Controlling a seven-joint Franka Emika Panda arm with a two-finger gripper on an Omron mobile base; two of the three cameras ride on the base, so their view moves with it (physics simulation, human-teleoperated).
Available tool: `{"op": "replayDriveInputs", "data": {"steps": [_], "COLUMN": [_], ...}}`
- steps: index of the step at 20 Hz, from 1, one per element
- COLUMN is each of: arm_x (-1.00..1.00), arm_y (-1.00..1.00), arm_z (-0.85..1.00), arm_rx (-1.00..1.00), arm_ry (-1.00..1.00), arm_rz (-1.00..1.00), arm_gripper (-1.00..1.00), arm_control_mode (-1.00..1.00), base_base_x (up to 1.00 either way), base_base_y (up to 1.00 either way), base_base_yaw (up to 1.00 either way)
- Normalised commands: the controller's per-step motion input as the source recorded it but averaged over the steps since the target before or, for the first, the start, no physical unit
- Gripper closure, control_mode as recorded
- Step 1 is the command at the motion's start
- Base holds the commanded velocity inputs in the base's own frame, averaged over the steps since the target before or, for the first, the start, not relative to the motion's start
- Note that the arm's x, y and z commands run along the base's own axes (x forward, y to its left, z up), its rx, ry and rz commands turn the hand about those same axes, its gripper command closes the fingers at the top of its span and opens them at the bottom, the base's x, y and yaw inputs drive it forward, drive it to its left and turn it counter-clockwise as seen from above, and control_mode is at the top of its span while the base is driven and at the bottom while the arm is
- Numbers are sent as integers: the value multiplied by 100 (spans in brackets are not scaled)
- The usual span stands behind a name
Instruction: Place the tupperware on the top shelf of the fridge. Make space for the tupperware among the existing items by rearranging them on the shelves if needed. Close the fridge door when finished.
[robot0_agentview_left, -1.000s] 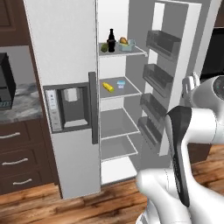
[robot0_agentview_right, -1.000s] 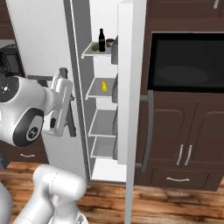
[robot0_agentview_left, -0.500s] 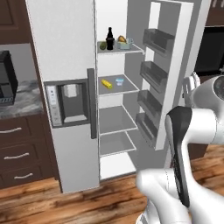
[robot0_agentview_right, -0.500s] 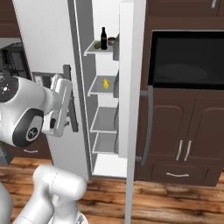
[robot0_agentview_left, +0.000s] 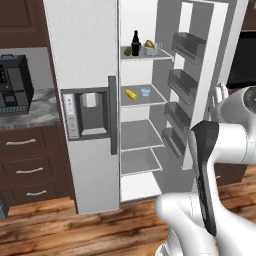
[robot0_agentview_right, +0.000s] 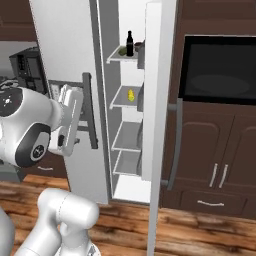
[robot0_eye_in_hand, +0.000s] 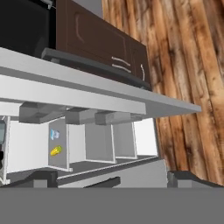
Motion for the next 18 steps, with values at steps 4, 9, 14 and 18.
{"op": "replayDriveInputs", "data": {"steps": [4, 9, 14, 18], "arm_x": [0, 0, 0, 0], "arm_y": [0, 0, 0, 0], "arm_z": [0, 0, 0, 0], "arm_rx": [0, 0, 0, 0], "arm_ry": [0, 0, 0, 0], "arm_rz": [0, 0, 0, 0], "arm_gripper": [-100, -100, -100, -100], "arm_control_mode": [100, 100, 100, 100], "base_base_x": [-43, -2, 31, 28], "base_base_y": [-23, -5, -6, -9], "base_base_yaw": [3, 0, 0, 0]}}
